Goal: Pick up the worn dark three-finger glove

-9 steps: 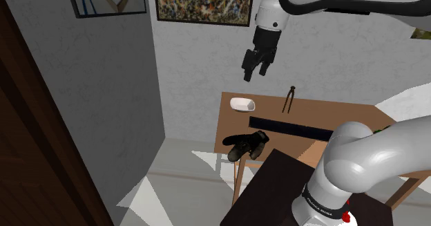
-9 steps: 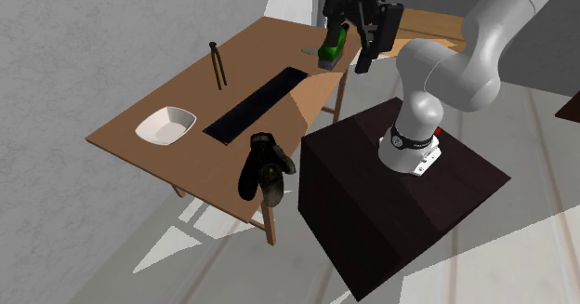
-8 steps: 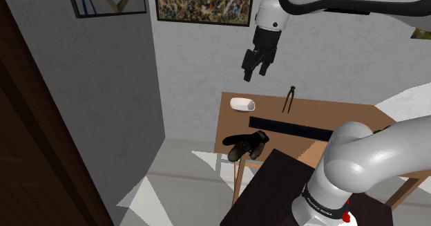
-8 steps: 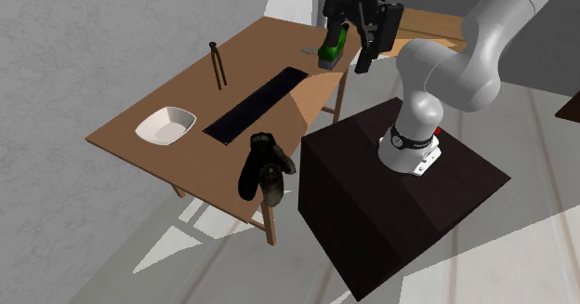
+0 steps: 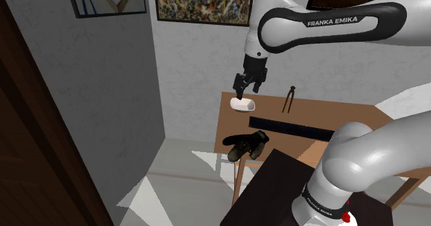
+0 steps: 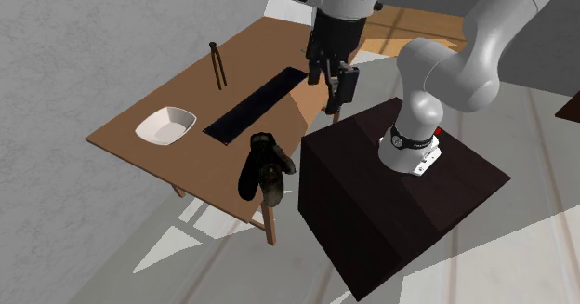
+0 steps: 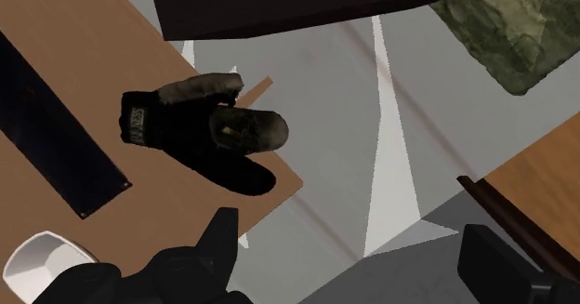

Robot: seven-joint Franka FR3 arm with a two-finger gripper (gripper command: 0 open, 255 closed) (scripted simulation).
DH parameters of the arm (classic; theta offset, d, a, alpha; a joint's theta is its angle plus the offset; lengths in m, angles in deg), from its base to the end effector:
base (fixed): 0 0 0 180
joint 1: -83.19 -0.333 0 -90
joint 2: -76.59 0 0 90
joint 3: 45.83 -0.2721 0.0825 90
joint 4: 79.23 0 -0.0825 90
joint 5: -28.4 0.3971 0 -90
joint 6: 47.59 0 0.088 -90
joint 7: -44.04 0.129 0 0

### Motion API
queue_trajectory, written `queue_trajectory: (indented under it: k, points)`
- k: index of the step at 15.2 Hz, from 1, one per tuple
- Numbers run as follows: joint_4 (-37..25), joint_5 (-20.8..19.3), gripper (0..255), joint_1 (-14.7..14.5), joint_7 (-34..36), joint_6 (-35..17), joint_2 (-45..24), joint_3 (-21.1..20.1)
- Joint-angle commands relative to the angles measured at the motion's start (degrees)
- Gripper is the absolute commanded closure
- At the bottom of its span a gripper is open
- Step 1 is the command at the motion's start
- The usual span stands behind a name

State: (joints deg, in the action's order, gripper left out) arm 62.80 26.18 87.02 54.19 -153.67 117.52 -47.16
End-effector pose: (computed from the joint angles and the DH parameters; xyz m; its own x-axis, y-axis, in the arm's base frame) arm 0.3880 -0.0208 0.4763 0.9726 -0.2123 0.0943 -0.2166 -0.9756 0.0372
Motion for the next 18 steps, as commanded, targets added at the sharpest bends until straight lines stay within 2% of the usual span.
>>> queue_trajectory:
  k: [1, 11, 18]
  points:
    - [2.06, -0.72, 0, 0.92, 1.32, -3.78, -2.11, -0.15]
    - [9.01, -5.49, 0, 6.15, 9.46, -22.8, -16.71, -1.22]
    - [9.34, -12.05, 0, 10.86, 17.75, -35.45, -31.11, -1.73]
